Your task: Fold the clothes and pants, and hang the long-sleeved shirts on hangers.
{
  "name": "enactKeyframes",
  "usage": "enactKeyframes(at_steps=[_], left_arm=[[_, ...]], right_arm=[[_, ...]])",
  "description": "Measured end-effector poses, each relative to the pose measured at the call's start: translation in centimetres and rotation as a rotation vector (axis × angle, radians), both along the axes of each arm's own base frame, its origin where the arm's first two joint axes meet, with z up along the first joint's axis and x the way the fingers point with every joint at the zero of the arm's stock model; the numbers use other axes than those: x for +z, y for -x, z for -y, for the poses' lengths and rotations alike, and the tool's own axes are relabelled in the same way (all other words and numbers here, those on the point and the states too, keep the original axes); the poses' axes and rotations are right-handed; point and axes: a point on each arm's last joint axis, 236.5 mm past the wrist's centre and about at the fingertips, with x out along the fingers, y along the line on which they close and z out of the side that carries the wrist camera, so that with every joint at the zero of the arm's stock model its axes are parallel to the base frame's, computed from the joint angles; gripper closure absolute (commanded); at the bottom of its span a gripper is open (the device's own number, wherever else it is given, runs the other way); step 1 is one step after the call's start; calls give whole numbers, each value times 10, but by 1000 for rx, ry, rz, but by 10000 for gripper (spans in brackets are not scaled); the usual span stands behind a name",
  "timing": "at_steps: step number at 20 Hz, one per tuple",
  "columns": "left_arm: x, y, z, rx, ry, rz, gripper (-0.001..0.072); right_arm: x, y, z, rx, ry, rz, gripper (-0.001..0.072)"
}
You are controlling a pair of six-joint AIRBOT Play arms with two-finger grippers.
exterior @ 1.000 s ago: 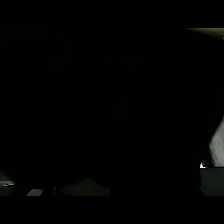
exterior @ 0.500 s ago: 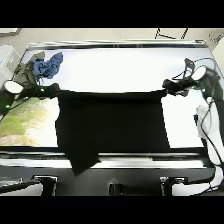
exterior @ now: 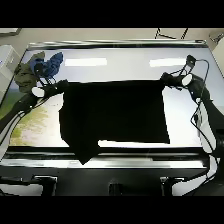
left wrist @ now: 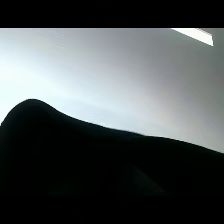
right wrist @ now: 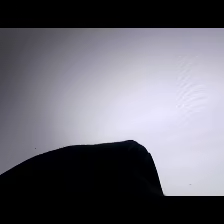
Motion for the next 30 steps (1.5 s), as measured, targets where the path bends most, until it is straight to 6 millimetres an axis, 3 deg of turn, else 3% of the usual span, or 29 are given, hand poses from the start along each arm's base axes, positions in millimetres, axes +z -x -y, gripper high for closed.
enactKeyframes(at_steps=[4,6,9,11,13,17,18,19,20,21,23,25,28,30], left_arm=[[2,15,2,-55,-10,-53,688],[-3,42,-1,-130,-33,-156,688],[-35,97,-4,-222,-39,-384,688],[-55,121,-4,-235,-33,-471,688],[-68,136,-2,-236,-16,-519,688],[-77,148,-2,-227,7,-560,687],[-78,149,-3,-221,12,-566,637],[-79,150,-4,-219,14,-570,432],[-78,150,-6,-214,16,-571,137],[-76,149,-9,-210,20,-571,79],[-64,146,-18,-209,32,-575,88],[-50,151,-34,-226,31,-601,202],[-46,192,-52,-267,40,-722,202],[-57,235,-52,-300,64,-816,201]], right_arm=[[-17,29,-6,47,8,-144,668],[-20,58,-10,120,39,-259,668],[-39,107,-13,199,56,-451,666],[-53,130,-14,231,54,-541,667],[-61,144,-15,249,53,-594,667],[-67,157,-15,271,54,-641,652],[-67,159,-16,273,52,-651,469],[-68,161,-16,270,49,-659,253],[-67,163,-15,265,51,-667,178],[-63,164,-15,260,47,-672,137],[-47,162,-10,254,40,-661,136],[-28,167,10,224,25,-665,138],[-14,202,47,163,-32,-756,136],[-16,235,57,142,-84,-834,135]])
